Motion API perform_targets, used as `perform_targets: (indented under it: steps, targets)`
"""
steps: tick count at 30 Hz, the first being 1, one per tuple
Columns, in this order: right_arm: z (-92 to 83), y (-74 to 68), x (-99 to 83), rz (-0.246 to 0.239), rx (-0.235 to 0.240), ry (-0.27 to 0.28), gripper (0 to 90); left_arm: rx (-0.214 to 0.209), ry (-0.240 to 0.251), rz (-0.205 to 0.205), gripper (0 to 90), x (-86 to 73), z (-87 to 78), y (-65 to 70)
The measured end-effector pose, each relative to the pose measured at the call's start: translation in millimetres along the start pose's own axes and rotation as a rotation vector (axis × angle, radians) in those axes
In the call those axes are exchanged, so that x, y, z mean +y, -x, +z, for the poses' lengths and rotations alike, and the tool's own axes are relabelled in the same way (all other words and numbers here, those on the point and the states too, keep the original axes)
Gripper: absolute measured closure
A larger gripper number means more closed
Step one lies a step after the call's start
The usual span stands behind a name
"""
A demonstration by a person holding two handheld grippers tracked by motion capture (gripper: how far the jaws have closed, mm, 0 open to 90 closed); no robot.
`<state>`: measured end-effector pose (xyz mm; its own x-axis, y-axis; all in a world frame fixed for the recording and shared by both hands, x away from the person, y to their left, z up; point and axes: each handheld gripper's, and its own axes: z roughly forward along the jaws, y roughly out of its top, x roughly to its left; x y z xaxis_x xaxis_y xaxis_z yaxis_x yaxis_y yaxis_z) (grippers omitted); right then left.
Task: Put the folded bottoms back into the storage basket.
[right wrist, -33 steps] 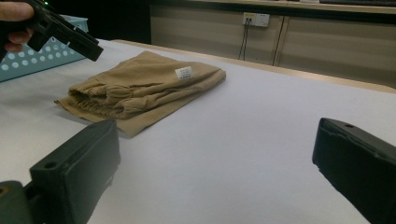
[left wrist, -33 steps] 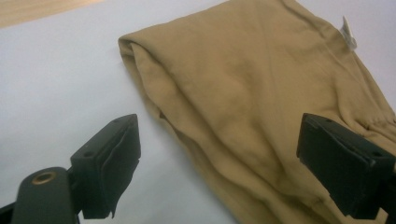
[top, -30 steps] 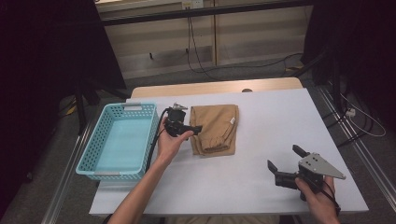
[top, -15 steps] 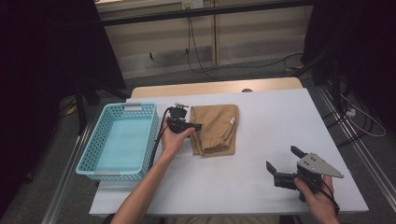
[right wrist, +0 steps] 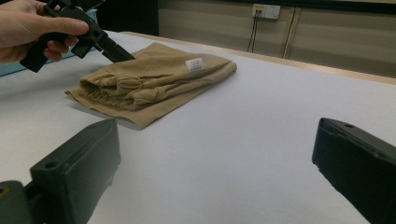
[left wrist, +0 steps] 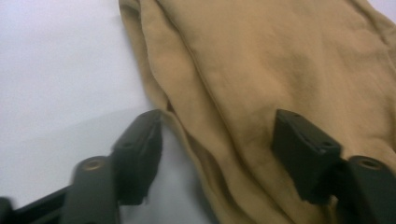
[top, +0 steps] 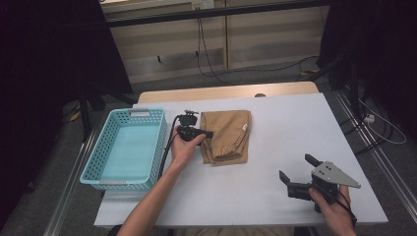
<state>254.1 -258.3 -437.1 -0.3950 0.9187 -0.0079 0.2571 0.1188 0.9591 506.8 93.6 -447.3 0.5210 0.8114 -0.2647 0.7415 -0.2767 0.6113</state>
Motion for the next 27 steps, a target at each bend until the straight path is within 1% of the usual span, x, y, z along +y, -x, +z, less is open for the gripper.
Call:
perform_targets:
  steps: [1,2,4,5,7,8,9,10,11,13,14,15,16,17,20,21,22,23,25,26,27]
  targets:
    - [0.0,0.0,0.0,0.000,0.000,0.000,0.9,-0.017,0.001,-0.009,38.9,-0.2,-0.1,-0.3]
    - [-0.5,-0.6,0.2,-0.003,0.001,0.002,0.9,-0.029,-0.001,-0.007,44.5,-0.6,0.2,0.5]
    - [-0.7,-0.7,0.1,-0.004,0.002,0.002,0.9,-0.026,-0.004,-0.001,44.6,-0.6,0.4,1.7]
    - [-1.0,-0.4,0.1,-0.004,0.003,0.002,0.9,-0.026,-0.006,0.005,47.0,-0.5,0.7,2.6]
    - [-0.9,0.3,0.2,-0.006,0.004,0.002,0.9,-0.012,-0.013,0.035,47.6,-0.7,1.4,6.4]
    - [-0.7,0.5,0.2,-0.006,0.002,0.001,0.9,-0.022,-0.018,0.038,49.2,-0.7,0.9,6.0]
    - [-0.5,0.5,0.2,-0.004,0.003,0.000,0.9,-0.022,-0.018,0.038,53.3,-0.7,0.9,6.0]
    - [-0.5,0.5,0.2,-0.004,0.003,0.000,0.9,-0.036,-0.024,0.033,53.3,-1.0,0.7,6.3]
    - [-0.4,-0.3,0.3,-0.006,0.007,0.000,0.9,-0.035,-0.029,0.039,55.3,-0.9,0.5,7.0]
    - [-0.7,-1.1,0.3,-0.010,0.010,0.000,0.9,-0.042,-0.037,0.041,55.6,-1.3,0.5,9.3]
    - [-0.7,-1.1,0.3,-0.010,0.010,0.000,0.9,-0.047,-0.041,0.053,55.6,-1.3,0.8,10.8]
    - [-1.0,-1.4,0.3,-0.012,0.016,0.001,0.9,-0.035,-0.042,0.071,55.5,-1.5,1.0,13.5]
    - [-1.0,-1.4,0.3,-0.012,0.016,0.001,0.9,-0.032,-0.045,0.076,55.5,-1.6,1.3,15.6]
    - [-1.0,-1.5,0.3,-0.012,0.018,0.001,0.9,-0.038,-0.051,0.076,56.1,-1.5,1.6,17.1]
    - [-0.3,-1.3,0.2,-0.012,0.021,0.000,0.9,-0.018,-0.052,0.097,62.2,-2.1,2.0,20.5]
    - [-0.5,-1.5,0.3,-0.012,0.022,0.000,0.9,-0.023,-0.056,0.100,63.3,-2.1,1.7,20.5]
    - [-0.5,-1.5,0.3,-0.012,0.022,0.000,0.9,-0.016,-0.057,0.105,63.3,-2.4,1.7,21.5]
    - [-0.6,-1.6,0.3,-0.013,0.023,0.000,0.9,-0.009,-0.062,0.119,64.3,-2.3,1.5,23.0]
    - [-0.6,-1.5,0.0,-0.017,0.023,-0.006,0.9,0.005,-0.065,0.116,65.8,-2.5,1.6,25.3]
    - [-0.4,-1.5,-0.2,-0.019,0.023,-0.008,0.8,0.004,-0.063,0.118,67.3,-2.7,1.4,25.4]
    - [-0.3,-1.5,-0.3,-0.019,0.023,-0.009,0.9,-0.007,-0.061,0.116,71.6,-3.2,1.2,24.7]
